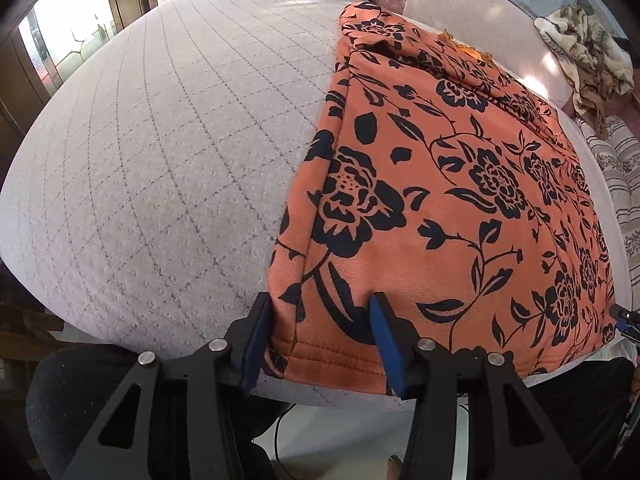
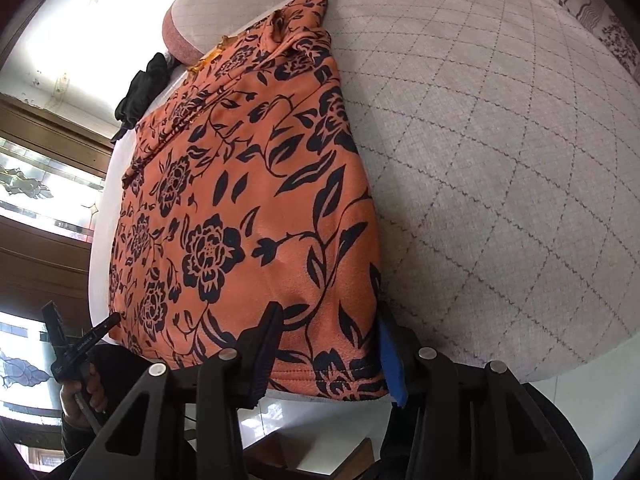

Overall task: Fold small clothes
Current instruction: 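Grasp the blouse hem with both grippers, then lift the hem with both grippers and fold it toward the collar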

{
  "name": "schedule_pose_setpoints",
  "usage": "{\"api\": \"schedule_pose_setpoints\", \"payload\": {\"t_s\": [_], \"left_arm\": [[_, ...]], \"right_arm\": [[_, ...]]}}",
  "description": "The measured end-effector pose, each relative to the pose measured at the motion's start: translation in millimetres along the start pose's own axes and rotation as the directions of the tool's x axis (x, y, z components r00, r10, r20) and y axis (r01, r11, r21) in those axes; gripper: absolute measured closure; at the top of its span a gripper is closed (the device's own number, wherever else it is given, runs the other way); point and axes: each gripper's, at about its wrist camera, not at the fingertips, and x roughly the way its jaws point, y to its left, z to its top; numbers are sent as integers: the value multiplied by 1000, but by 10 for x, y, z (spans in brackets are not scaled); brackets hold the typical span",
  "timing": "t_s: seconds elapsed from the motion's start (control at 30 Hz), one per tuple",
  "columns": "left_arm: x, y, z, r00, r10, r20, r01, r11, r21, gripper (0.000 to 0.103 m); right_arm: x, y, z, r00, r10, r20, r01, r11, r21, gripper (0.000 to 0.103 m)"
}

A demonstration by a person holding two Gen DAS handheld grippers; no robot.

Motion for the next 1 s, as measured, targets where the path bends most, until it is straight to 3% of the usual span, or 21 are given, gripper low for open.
{"api": "schedule_pose_setpoints", "payload": {"t_s": [0.23,0.37,0.4,0.47,0.5,0.57,0.67,0.77,0.9,1.0], "left_arm": [[1,-14,-15,1000,17,7,-18,1000,16,57],[5,-37,-3,1000,16,11,-16,1000,20,68],[0,-43,1,1000,14,13,-14,1000,23,77],[3,-46,11,1000,-2,9,2,1000,26,90],[1,-58,19,1000,-3,6,3,1000,24,92],[-9,-77,30,1000,-2,5,2,1000,23,93],[14,-71,31,1000,-10,4,10,1000,14,93],[10,-77,62,1000,-18,4,18,1000,21,92],[-13,-39,26,1000,-1,8,1,999,39,67],[-7,-50,-1,1000,-6,5,6,999,54,61]], "right_arm": [[36,20,17,1000,-16,-12,15,1000,-17,53],[46,31,19,1000,-16,-11,16,1000,-23,52],[48,41,18,1000,-22,-10,21,999,-29,55],[36,53,22,999,-52,-2,52,998,-38,84],[30,46,25,999,-54,-3,54,998,-33,94],[-10,32,33,999,-37,8,37,999,-17,93],[-48,44,44,999,-23,22,23,1000,-14,93],[51,-3,63,1000,-16,-17,16,1000,13,90],[45,-8,63,1000,2,-7,-2,1000,22,87],[82,-61,78,999,27,-23,-25,999,48,87]]}}
